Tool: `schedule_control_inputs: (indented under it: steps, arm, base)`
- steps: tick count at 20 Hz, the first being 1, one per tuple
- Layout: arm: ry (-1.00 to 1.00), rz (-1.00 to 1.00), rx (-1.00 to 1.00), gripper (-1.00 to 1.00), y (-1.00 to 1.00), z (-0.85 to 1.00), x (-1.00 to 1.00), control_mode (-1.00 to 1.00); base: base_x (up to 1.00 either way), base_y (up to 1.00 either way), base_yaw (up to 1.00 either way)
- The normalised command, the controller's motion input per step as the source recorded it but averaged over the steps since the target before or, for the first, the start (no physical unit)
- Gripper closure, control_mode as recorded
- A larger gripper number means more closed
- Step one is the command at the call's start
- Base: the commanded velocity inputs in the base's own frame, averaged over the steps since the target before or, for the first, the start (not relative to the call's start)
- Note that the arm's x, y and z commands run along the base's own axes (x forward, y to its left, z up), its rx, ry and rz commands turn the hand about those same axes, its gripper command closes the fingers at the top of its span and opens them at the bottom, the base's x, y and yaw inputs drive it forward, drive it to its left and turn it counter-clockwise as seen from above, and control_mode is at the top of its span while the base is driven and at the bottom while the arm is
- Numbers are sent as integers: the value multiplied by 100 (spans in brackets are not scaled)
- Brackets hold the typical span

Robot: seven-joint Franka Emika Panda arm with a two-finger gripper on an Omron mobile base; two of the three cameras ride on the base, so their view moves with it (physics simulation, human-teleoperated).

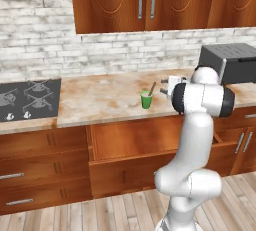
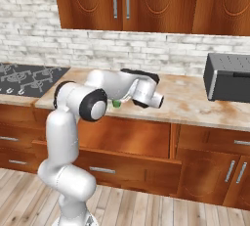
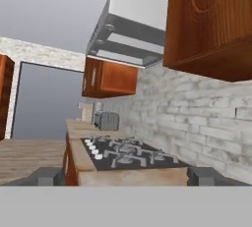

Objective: Pick up the straw from the left drawer and put it inside the smoothie cup.

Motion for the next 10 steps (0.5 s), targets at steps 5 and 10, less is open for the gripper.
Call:
schedule_control_inputs:
  steps: [5, 10]
  arm:
    - [0, -16, -12, -100, 0, 35, -86, -100]
    - [0, -18, -14, -100, 0, 29, -79, -100]
  base:
    - [0, 0, 0]
    - [0, 0, 0]
